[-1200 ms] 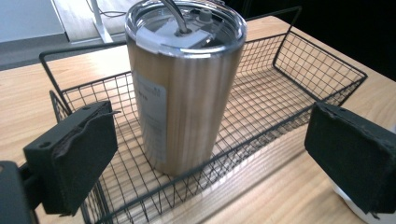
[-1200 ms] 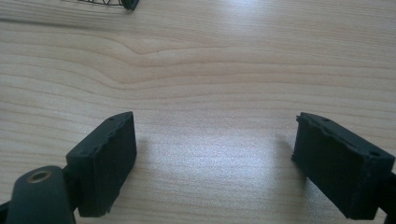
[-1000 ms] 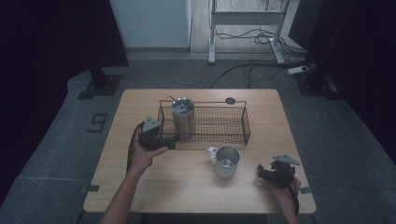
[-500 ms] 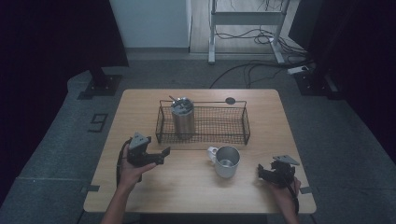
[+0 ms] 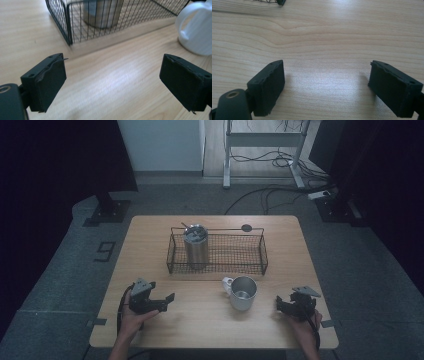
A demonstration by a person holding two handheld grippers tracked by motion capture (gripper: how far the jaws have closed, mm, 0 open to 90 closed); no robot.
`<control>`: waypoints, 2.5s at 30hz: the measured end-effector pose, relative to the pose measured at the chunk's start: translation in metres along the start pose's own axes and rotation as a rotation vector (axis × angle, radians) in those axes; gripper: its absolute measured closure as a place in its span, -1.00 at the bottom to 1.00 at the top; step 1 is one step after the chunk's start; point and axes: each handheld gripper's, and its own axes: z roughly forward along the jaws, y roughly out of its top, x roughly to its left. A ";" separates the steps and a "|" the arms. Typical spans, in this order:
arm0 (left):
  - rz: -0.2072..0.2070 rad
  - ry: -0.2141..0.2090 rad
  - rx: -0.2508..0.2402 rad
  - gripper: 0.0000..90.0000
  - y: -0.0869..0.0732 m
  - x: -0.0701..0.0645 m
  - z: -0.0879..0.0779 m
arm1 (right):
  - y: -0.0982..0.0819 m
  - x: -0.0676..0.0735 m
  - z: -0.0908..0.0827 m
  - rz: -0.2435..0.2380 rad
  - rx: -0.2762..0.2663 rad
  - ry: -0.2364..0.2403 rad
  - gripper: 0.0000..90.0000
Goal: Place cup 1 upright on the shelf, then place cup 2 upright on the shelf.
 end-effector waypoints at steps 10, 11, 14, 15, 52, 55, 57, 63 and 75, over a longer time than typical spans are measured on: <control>0.018 0.042 0.079 -0.84 -0.021 0.001 0.012 | 0.000 0.000 0.000 0.004 -0.001 -0.005 -0.71; 0.018 0.042 0.081 -0.84 -0.021 0.001 0.012 | 0.000 0.000 0.000 0.004 -0.001 -0.005 -0.71; 0.024 0.053 0.097 -0.82 -0.024 0.000 0.015 | 0.000 0.000 0.000 0.004 -0.001 -0.005 -0.71; 0.027 0.056 0.103 -0.82 -0.025 0.000 0.016 | 0.000 0.000 0.000 0.005 -0.002 -0.003 -0.71; 0.001 0.086 0.106 -0.74 -0.027 -0.003 0.023 | 0.014 0.022 -0.058 -0.027 -0.186 0.195 -0.68; 0.002 0.090 0.116 -0.74 -0.026 -0.003 0.024 | 0.016 0.029 -0.066 -0.029 -0.212 0.231 -0.67; 0.006 0.091 0.124 -0.73 -0.026 -0.004 0.025 | 0.016 0.032 -0.070 -0.035 -0.220 0.253 -0.67; 0.009 0.098 0.135 -0.73 -0.026 -0.004 0.025 | 0.019 0.043 -0.080 -0.039 -0.252 0.305 -0.65; 0.007 0.087 0.143 -0.72 -0.025 -0.004 0.027 | 0.022 0.065 -0.085 -0.074 -0.262 0.379 -0.65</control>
